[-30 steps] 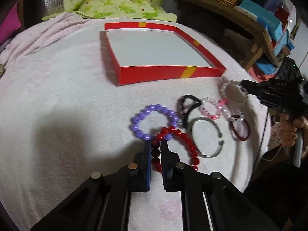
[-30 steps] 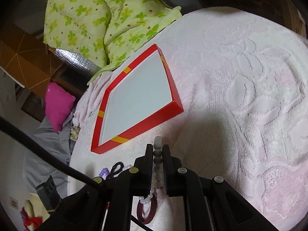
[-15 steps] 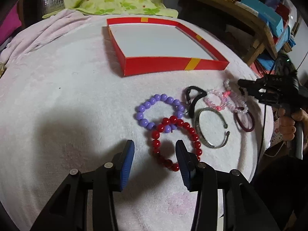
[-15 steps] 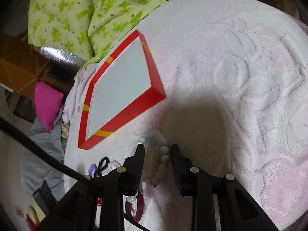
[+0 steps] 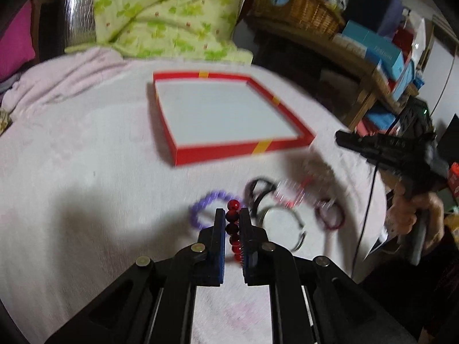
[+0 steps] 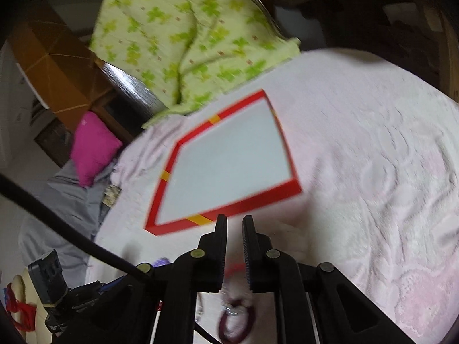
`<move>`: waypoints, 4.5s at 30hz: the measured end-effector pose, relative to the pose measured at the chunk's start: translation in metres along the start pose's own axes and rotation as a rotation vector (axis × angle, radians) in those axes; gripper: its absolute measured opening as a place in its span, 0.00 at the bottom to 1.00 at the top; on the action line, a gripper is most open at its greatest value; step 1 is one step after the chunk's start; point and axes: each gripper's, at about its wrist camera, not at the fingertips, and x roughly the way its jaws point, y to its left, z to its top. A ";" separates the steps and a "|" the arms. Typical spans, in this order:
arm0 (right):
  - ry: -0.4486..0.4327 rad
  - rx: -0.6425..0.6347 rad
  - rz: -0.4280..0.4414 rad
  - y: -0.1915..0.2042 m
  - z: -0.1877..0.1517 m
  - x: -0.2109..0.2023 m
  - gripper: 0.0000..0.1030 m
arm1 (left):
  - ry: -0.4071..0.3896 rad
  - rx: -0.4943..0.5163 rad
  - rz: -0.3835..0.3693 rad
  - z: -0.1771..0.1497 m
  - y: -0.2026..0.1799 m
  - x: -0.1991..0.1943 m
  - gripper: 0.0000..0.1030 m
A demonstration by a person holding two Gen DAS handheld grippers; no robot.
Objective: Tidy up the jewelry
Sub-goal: 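Carry both bracelets into the red tray and open both grippers, then withdraw both grippers from the tray back toward the jewelry, then grasp the purple bead bracelet with the left gripper while the right grasps the pink bead bracelet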
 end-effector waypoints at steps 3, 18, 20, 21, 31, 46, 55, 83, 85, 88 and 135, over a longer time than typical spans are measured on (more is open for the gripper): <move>-0.039 -0.006 0.039 0.009 0.003 -0.003 0.12 | -0.040 0.007 -0.022 0.013 -0.007 -0.003 0.09; 0.124 0.047 -0.143 -0.027 0.009 0.009 0.56 | -0.081 -0.038 -0.005 0.053 0.004 0.011 0.09; 0.163 0.038 -0.144 -0.028 0.005 0.017 0.56 | -0.074 -0.039 0.006 0.051 0.004 0.013 0.09; 0.188 0.037 -0.150 -0.028 0.004 0.022 0.52 | -0.074 -0.032 0.015 0.049 0.003 0.013 0.09; 0.008 -0.126 -0.233 0.003 0.003 0.001 0.10 | -0.110 0.011 0.023 0.056 -0.013 0.008 0.09; -0.033 -0.095 -0.041 0.056 0.053 0.079 0.10 | -0.086 0.005 0.148 0.103 -0.001 0.078 0.09; 0.078 -0.003 -0.103 0.030 0.060 0.131 0.14 | -0.017 0.074 0.323 0.098 0.006 0.114 0.09; -0.026 -0.049 -0.104 0.044 0.047 0.046 0.41 | -0.132 0.208 0.490 0.079 -0.026 0.034 0.36; -0.028 -0.046 -0.100 0.044 0.046 0.042 0.41 | -0.140 0.208 0.493 0.077 -0.027 0.028 0.36; -0.033 -0.041 -0.091 0.045 0.042 0.036 0.41 | -0.149 0.206 0.498 0.075 -0.029 0.019 0.37; 0.258 0.021 -0.237 -0.004 -0.032 0.043 0.11 | 0.183 0.048 0.281 0.005 0.018 0.051 0.50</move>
